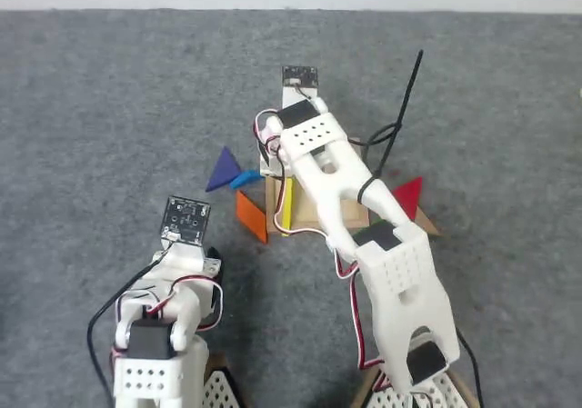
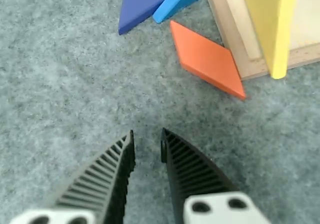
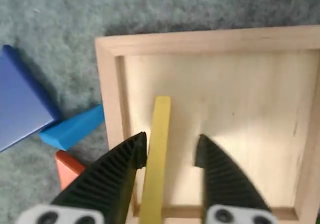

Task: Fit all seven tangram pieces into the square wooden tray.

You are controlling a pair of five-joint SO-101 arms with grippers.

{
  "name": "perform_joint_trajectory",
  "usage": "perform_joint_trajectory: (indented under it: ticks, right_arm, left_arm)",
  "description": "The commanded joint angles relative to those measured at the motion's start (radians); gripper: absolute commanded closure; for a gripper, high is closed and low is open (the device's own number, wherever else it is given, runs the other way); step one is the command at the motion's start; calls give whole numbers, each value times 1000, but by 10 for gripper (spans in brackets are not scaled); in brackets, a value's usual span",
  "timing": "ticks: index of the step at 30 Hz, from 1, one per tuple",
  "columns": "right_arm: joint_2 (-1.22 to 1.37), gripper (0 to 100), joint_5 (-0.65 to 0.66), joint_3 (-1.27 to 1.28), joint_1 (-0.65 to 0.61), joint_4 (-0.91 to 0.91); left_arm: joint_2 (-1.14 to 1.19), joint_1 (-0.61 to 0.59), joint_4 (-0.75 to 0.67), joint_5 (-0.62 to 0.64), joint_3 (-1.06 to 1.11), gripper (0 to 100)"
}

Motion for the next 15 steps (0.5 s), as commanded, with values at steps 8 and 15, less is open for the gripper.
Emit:
perform_joint_trajectory:
  ticks: [8, 15]
  right_arm:
    - [-24, 800, 61, -52, 90, 15]
    - [-24, 800, 135, -54, 94, 85]
  left_arm:
    - [-20, 5, 5, 5, -4, 916]
    - [-20, 9, 5, 5, -4, 916]
